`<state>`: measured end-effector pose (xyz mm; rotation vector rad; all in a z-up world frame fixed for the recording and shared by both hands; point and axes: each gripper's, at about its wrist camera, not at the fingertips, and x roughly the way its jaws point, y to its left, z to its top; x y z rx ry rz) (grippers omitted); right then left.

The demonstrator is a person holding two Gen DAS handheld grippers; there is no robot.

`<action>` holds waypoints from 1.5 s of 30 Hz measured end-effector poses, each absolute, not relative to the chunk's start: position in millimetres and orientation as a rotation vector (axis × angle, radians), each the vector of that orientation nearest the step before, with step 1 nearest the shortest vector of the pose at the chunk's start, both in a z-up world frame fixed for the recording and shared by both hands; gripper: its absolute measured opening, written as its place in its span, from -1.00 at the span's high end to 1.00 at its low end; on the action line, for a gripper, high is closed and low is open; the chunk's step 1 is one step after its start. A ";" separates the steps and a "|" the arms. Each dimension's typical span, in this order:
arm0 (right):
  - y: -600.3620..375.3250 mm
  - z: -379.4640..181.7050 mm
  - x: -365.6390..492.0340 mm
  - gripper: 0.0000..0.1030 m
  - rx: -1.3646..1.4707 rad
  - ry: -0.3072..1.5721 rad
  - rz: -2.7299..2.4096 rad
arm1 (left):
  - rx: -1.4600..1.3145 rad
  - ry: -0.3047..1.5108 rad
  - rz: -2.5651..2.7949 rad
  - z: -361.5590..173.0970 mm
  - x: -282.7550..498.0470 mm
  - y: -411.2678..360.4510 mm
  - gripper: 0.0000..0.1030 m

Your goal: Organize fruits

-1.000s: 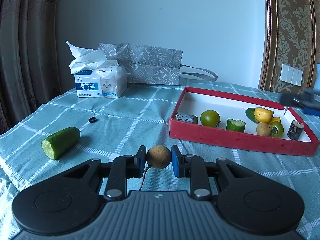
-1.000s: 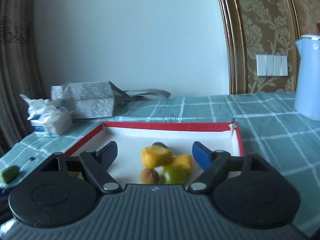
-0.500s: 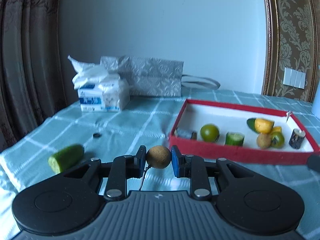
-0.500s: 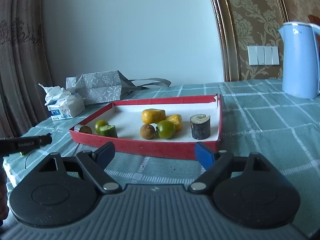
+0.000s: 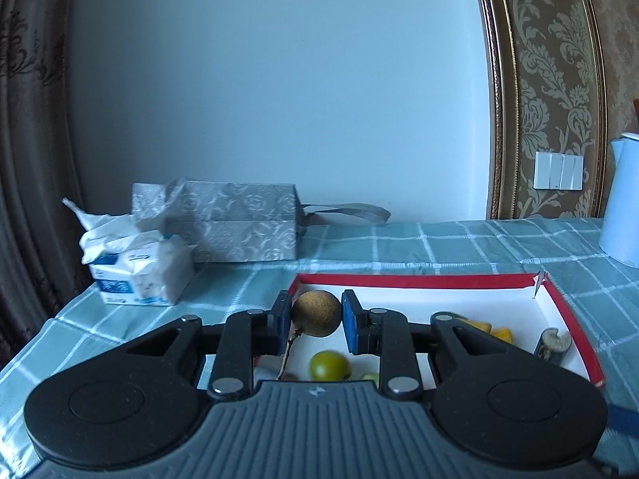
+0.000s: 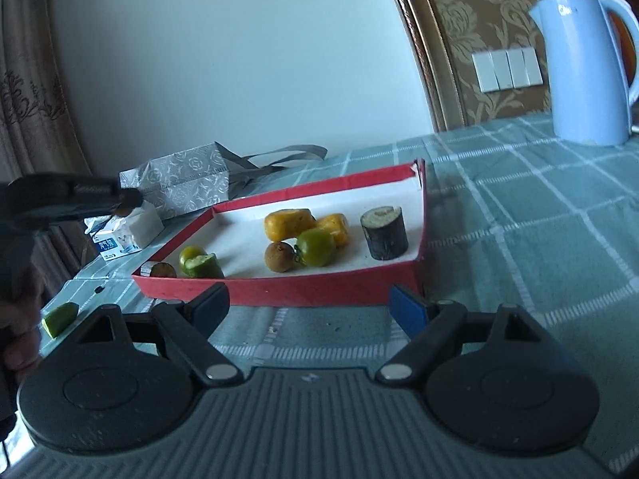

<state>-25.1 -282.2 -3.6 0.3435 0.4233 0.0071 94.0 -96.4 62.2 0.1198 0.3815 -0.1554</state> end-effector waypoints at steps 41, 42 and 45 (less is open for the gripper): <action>-239.1 9.0 -21.7 -1.00 0.040 0.404 -0.347 | 0.086 0.463 -0.182 34.4 42.9 -90.0 -0.96; -235.5 10.1 -22.3 -1.00 0.039 0.403 -0.352 | 0.087 0.464 -0.180 33.7 38.9 -88.6 -0.97; -225.9 11.1 -22.3 -1.00 0.050 0.404 -0.354 | 0.092 0.473 -0.169 30.8 30.4 -84.5 -0.97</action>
